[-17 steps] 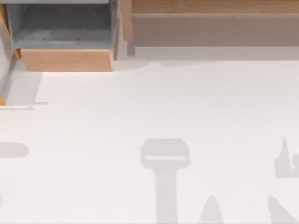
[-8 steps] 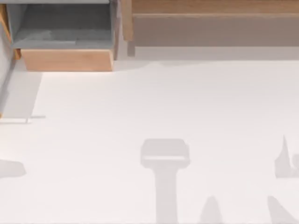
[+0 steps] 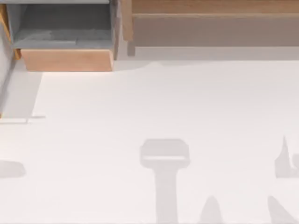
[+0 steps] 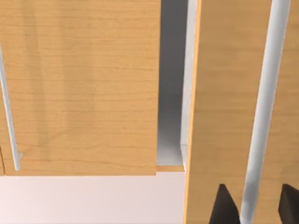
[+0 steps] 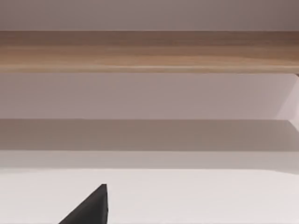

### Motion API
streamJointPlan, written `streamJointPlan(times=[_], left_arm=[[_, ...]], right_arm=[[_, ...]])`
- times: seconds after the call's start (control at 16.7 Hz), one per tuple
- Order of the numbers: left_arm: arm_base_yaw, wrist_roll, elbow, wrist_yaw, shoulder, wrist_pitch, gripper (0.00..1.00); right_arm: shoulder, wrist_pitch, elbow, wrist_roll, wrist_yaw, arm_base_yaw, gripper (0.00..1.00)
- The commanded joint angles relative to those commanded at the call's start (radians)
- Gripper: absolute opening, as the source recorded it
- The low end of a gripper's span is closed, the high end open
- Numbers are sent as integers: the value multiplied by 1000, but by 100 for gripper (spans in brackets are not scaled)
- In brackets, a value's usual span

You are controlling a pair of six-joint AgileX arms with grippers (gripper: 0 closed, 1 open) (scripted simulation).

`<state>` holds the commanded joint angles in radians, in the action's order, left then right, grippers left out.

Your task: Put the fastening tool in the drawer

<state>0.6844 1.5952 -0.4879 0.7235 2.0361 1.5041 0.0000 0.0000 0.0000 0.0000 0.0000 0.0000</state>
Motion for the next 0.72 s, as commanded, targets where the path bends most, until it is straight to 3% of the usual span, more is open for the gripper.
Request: streamJointPlan(times=[0.36,0.72], left_arm=[[0,0,0,0,0,0,98],[0,0,0,0,0,0,100]], right_arm=[[0,0,0,0,0,0,100],[0,0,0,0,0,0,100]])
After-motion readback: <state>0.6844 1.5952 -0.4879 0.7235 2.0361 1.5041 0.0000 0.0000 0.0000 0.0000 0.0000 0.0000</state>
